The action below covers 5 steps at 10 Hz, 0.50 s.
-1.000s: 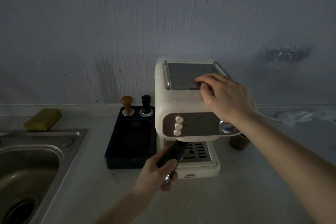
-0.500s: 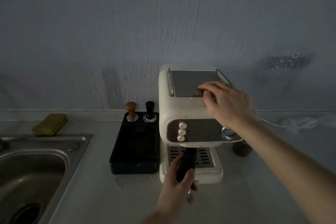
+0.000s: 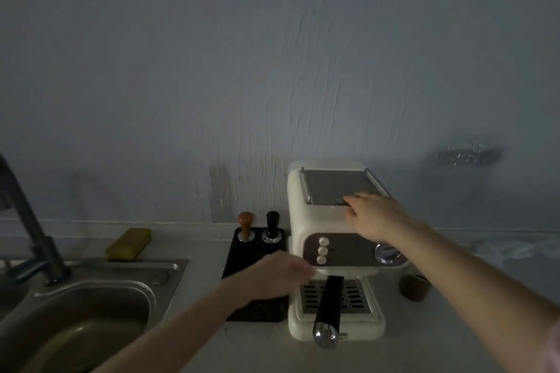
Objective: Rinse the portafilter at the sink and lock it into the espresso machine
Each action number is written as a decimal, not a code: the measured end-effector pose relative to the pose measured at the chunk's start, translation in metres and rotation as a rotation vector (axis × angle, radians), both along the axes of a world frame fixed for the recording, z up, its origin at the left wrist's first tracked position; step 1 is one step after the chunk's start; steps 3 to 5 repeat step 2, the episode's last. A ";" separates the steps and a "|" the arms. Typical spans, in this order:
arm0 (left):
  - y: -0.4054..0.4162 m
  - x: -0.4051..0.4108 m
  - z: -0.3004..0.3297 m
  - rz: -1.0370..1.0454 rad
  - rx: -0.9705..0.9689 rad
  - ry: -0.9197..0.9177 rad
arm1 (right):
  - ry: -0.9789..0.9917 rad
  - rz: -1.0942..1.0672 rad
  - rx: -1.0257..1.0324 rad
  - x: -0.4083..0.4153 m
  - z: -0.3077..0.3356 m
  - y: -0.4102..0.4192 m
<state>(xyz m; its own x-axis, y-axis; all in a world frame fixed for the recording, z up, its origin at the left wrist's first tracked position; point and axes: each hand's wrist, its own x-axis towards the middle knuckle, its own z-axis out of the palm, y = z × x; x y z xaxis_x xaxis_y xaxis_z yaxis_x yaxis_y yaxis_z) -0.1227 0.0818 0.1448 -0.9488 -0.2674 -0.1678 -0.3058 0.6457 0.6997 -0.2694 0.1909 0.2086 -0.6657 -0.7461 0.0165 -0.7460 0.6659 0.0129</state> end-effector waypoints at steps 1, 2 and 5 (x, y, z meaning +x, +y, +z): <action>-0.011 0.011 0.035 0.015 0.009 -0.033 | -0.057 -0.023 0.153 0.018 0.018 0.002; -0.021 0.021 0.066 0.057 0.081 -0.009 | -0.101 -0.017 0.196 0.036 0.044 0.006; -0.021 0.021 0.066 0.057 0.081 -0.009 | -0.101 -0.017 0.196 0.036 0.044 0.006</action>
